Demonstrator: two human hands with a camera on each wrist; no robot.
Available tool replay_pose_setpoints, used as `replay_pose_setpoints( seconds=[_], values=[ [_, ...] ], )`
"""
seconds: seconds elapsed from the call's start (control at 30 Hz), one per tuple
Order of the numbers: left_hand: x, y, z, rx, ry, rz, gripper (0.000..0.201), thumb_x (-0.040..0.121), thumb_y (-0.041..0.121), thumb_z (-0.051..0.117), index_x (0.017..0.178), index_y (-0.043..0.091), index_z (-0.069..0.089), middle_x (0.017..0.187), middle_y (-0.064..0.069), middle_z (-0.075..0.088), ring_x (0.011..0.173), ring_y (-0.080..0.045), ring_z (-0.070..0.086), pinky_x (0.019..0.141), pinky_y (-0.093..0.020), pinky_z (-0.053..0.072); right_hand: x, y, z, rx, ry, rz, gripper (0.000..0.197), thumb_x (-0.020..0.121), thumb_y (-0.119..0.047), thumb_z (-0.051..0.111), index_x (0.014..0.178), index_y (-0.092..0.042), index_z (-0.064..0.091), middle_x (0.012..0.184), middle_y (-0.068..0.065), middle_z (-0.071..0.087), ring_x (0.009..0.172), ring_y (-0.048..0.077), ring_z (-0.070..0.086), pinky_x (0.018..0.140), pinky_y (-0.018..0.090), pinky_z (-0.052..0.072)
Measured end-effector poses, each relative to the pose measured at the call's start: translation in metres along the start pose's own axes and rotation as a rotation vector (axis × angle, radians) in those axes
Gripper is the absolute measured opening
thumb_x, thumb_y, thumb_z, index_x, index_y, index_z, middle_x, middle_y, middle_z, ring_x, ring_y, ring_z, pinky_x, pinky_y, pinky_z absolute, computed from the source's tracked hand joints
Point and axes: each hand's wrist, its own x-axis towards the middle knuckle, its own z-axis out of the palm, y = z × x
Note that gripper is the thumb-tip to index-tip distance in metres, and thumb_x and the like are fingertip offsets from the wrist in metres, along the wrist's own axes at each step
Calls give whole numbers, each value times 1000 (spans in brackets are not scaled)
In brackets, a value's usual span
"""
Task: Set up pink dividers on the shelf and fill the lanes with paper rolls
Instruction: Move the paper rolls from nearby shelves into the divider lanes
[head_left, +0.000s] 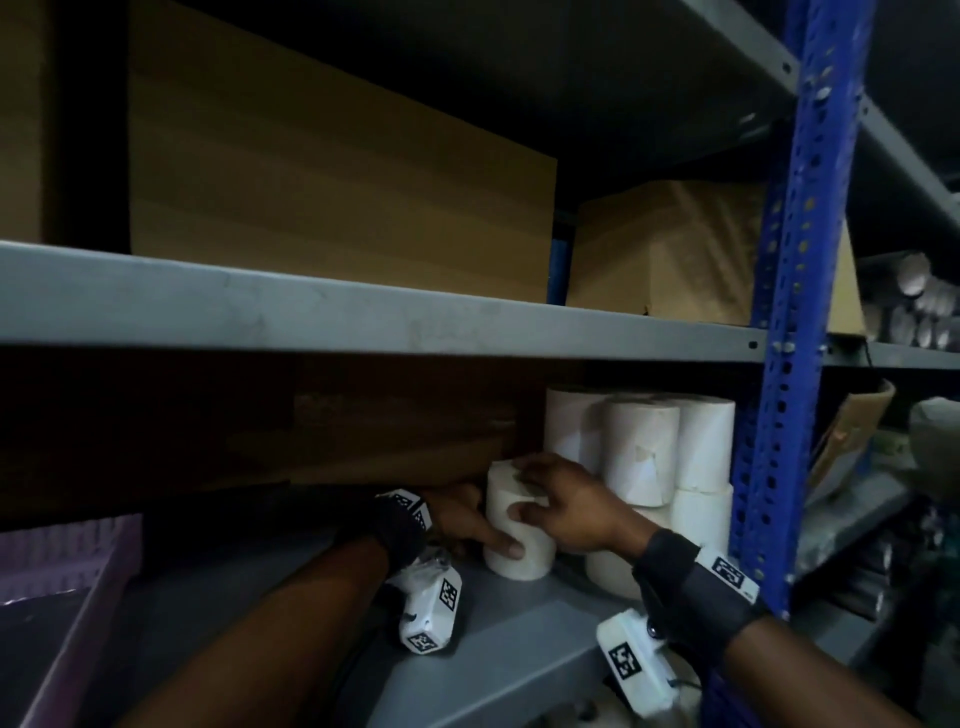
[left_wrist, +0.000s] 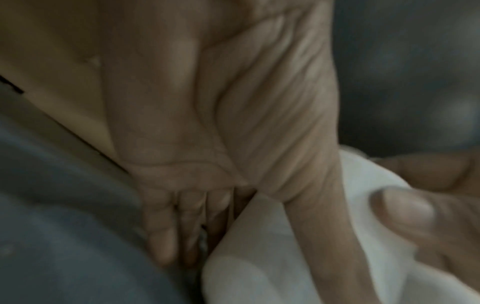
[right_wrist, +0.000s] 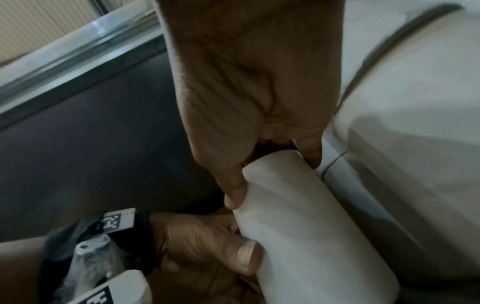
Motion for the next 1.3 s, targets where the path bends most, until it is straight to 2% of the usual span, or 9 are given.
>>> replay_pose_setpoints(
  seconds=[0.1, 0.17, 0.23, 0.3, 0.43, 0.57, 0.7, 0.97, 1.3],
  values=[
    [-22, 19, 0, 65, -90, 23, 19, 92, 18, 81, 102, 29, 68, 83, 23, 77, 77, 16, 68, 68, -6, 54, -18, -10, -7, 36, 24, -74, 59, 87, -25, 72, 138, -7, 50, 143, 0, 46, 126, 11, 53, 105, 26, 44],
    [-46, 38, 2, 85, -157, 73, 22, 95, 14, 77, 102, 33, 67, 88, 33, 75, 86, 20, 66, 73, 0, 49, -32, -17, -16, 31, 49, -119, 53, 87, -26, 71, 134, -8, 55, 141, -4, 46, 125, 7, 51, 105, 20, 42],
    [-63, 54, 6, 80, -211, 193, 33, 95, 6, 74, 114, 32, 67, 110, 28, 74, 109, 12, 65, 90, -7, 50, -45, -23, -27, 15, 77, -162, 47, 87, -29, 70, 129, -9, 62, 140, -8, 47, 123, 0, 49, 100, 7, 38],
    [-77, 65, 14, 56, -181, 220, 38, 94, 2, 73, 124, 25, 66, 121, 16, 74, 119, -1, 66, 96, -17, 51, -62, -32, -40, 68, 100, -183, 44, 86, -30, 72, 125, -10, 66, 138, -11, 49, 122, -3, 49, 102, 11, 40],
    [-124, 93, 39, 71, -66, 249, 35, 93, 12, 78, 126, 18, 69, 109, 14, 76, 105, -6, 70, 83, -14, 55, -105, -55, -69, 203, 160, -224, 36, 83, -22, 76, 116, -9, 70, 132, -18, 52, 121, -4, 52, 104, 27, 46],
    [-189, 115, 88, -50, 57, 417, 62, 91, -2, 76, 144, 17, 50, 135, 0, 65, 120, -4, 63, 98, -23, 55, -156, -82, -93, 325, 136, -293, 29, 84, -19, 75, 112, -12, 72, 130, -19, 55, 120, -5, 53, 96, 15, 46],
    [-258, 112, 148, -211, 262, 462, 63, 87, 0, 81, 139, 26, 54, 133, -3, 69, 120, -13, 67, 97, -33, 59, -216, -114, -97, 416, 58, -352, 29, 83, -23, 76, 111, -15, 73, 131, -16, 55, 121, -1, 54, 93, 14, 47],
    [-383, 95, 238, -309, 636, 308, 77, 74, 35, 90, 142, 25, 56, 133, -1, 70, 123, -23, 68, 101, -56, 56, -296, -182, -86, 437, -212, -480, 42, 74, -52, 73, 112, -35, 69, 139, -18, 49, 129, -4, 47, 107, 27, 43],
    [-525, 65, 292, -214, 819, 126, 84, 73, 38, 91, 146, 27, 51, 138, 1, 67, 125, -23, 66, 97, -53, 59, -358, -245, -32, 413, -486, -525, 60, 61, -74, 72, 117, -56, 60, 139, -35, 42, 125, -10, 46, 100, 33, 51]
  ],
)
